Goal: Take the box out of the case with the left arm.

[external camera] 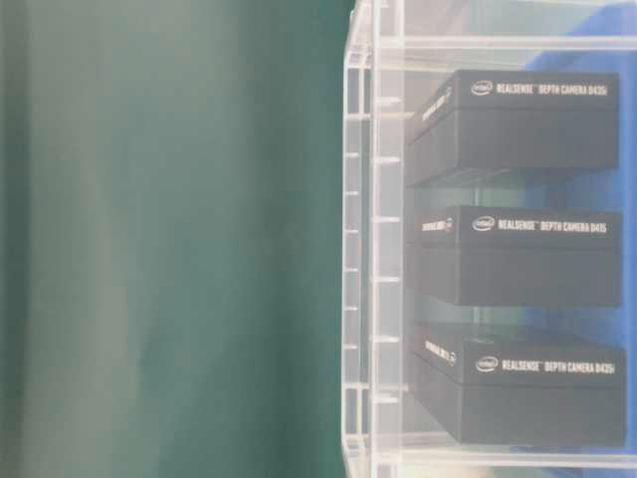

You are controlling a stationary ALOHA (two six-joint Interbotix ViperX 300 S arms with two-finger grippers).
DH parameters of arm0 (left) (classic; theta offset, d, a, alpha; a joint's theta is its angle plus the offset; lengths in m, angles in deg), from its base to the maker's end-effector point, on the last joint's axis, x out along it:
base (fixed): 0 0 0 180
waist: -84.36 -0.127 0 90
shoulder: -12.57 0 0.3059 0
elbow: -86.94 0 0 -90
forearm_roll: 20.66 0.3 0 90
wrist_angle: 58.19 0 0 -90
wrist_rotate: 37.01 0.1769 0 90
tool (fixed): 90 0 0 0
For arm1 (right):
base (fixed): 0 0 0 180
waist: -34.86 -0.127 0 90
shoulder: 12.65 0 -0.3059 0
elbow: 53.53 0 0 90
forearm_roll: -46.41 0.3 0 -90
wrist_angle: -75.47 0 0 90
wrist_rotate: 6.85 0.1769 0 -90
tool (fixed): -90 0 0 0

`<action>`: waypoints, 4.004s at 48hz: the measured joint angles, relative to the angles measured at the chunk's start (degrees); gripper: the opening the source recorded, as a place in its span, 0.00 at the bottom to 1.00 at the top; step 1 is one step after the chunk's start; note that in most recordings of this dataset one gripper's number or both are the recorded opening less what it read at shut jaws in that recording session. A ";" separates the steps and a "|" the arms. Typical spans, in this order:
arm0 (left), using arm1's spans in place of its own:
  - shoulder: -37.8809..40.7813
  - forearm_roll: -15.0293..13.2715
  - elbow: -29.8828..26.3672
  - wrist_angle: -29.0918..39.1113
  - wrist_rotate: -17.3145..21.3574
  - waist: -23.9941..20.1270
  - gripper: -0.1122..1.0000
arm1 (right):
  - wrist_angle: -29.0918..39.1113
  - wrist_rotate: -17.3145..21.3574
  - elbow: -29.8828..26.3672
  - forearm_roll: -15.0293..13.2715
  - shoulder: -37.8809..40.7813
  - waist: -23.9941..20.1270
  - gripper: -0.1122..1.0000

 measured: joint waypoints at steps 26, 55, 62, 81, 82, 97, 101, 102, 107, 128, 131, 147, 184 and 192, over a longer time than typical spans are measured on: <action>-0.18 1.32 -6.77 10.55 -1.58 -0.09 0.11 | 10.46 1.05 -7.29 0.09 2.29 0.00 0.10; 2.02 1.32 -27.86 39.02 -1.76 -0.09 0.11 | 34.10 4.04 -26.19 0.09 3.60 0.18 0.10; 2.20 1.41 -28.48 43.24 -3.16 -0.09 0.11 | 38.85 5.98 -26.63 0.09 3.78 0.09 0.10; 5.98 1.32 -35.95 78.13 -17.05 -0.09 0.11 | 73.65 12.48 -33.31 -0.09 7.21 0.26 0.10; 6.24 1.32 -36.21 79.80 -17.67 -0.09 0.11 | 75.76 12.66 -33.84 -0.09 7.65 0.26 0.10; 10.72 1.32 -39.73 99.23 -25.14 0.26 0.11 | 97.29 14.41 -38.67 -0.09 13.18 0.26 0.10; 10.81 1.32 -39.90 100.20 -25.14 0.35 0.11 | 98.79 14.41 -38.67 -0.09 13.80 0.26 0.10; 10.81 1.32 -39.90 100.28 -25.14 0.35 0.11 | 98.88 14.33 -38.67 -0.09 13.89 0.26 0.10; 10.72 1.32 -39.90 100.81 -25.49 0.35 0.11 | 99.05 14.50 -38.76 -0.09 13.62 0.26 0.10; 10.90 1.14 -41.04 104.68 -63.46 0.44 0.11 | 103.80 32.96 -38.85 -1.32 15.47 0.26 0.10; 10.90 1.14 -41.04 105.56 -70.84 0.35 0.11 | 105.21 35.86 -38.85 -1.67 15.64 0.26 0.10; 10.90 1.14 -41.04 106.26 -79.63 0.35 0.11 | 106.61 34.54 -38.85 -2.02 15.29 0.26 0.10; 11.07 1.23 -37.71 99.84 -72.69 -0.26 0.95 | 106.70 34.37 -38.85 -2.02 15.56 0.26 0.10; 11.51 1.23 -37.71 99.84 -72.77 -0.26 0.95 | 106.70 34.37 -38.85 -2.02 15.64 0.26 0.10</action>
